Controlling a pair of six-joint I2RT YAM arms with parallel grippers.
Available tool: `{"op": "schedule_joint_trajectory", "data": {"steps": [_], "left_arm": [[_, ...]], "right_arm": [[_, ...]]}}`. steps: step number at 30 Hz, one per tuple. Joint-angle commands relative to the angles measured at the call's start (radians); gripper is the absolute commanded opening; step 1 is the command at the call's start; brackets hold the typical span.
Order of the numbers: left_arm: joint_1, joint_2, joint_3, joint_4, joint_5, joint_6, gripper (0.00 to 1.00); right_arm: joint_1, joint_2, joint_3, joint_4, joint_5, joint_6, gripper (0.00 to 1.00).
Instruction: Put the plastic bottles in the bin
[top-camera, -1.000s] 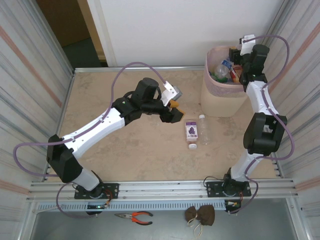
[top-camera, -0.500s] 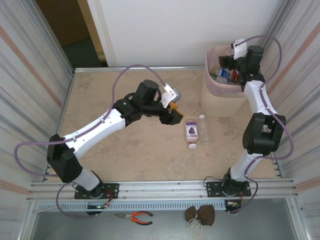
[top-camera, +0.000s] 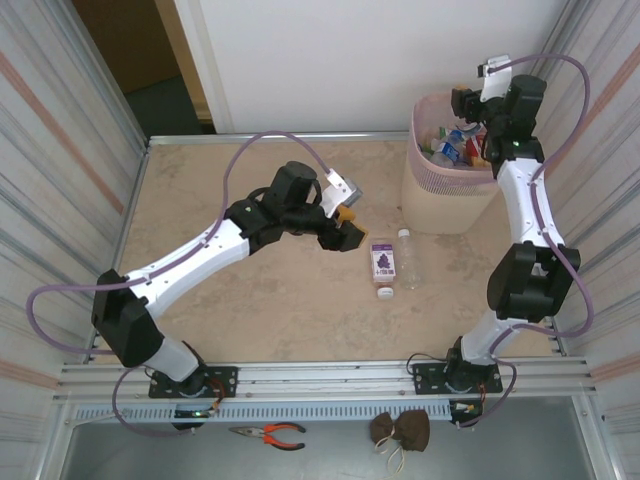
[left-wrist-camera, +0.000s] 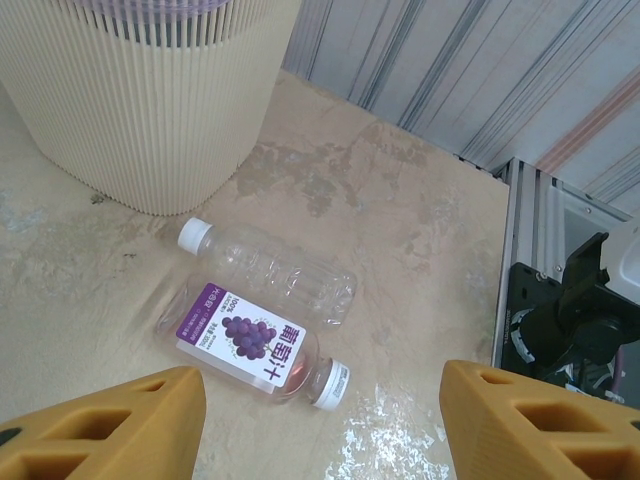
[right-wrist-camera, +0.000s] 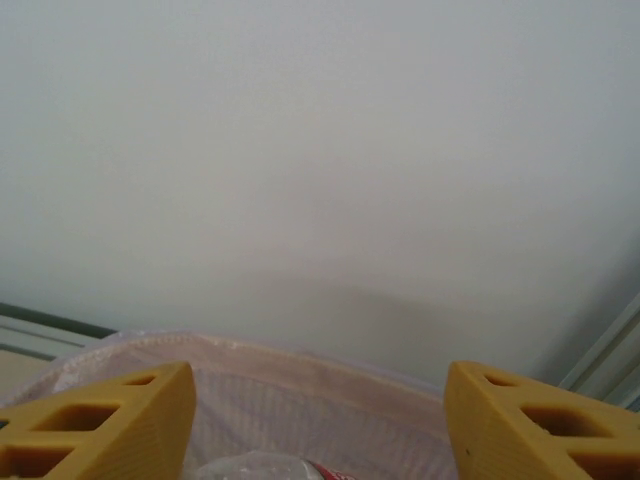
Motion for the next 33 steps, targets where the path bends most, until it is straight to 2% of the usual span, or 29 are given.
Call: {"op": "schedule_joint_trajectory", "data": {"steps": [1,4,11,14,18,26,33], "left_arm": [[0.005,-0.036,-0.006,0.026,0.017,-0.013,0.64],[0.005,-0.035,-0.007,0.026,0.015,-0.017,0.64],[0.005,-0.041,-0.010,0.021,0.010,-0.019,0.64],[0.006,-0.046,-0.015,0.023,0.008,-0.020,0.64],[0.004,-0.047,-0.014,0.026,0.013,-0.025,0.64],[0.005,-0.057,-0.019,0.038,0.018,-0.033,0.64],[0.005,-0.074,-0.038,0.039,-0.001,-0.033,0.64]], "right_arm": [[-0.018,0.055,0.047,-0.065,-0.026,0.061,0.56],[-0.012,0.090,0.031,-0.081,-0.052,0.078,0.53],[0.009,0.157,0.036,-0.119,-0.054,0.115,0.54],[0.012,0.154,0.041,-0.112,-0.048,0.136,0.59],[0.007,0.140,0.073,-0.128,-0.122,0.159,0.67],[-0.006,0.011,0.080,-0.152,-0.125,0.239,0.71],[-0.003,-0.135,0.054,-0.308,-0.081,0.325,0.71]]}}
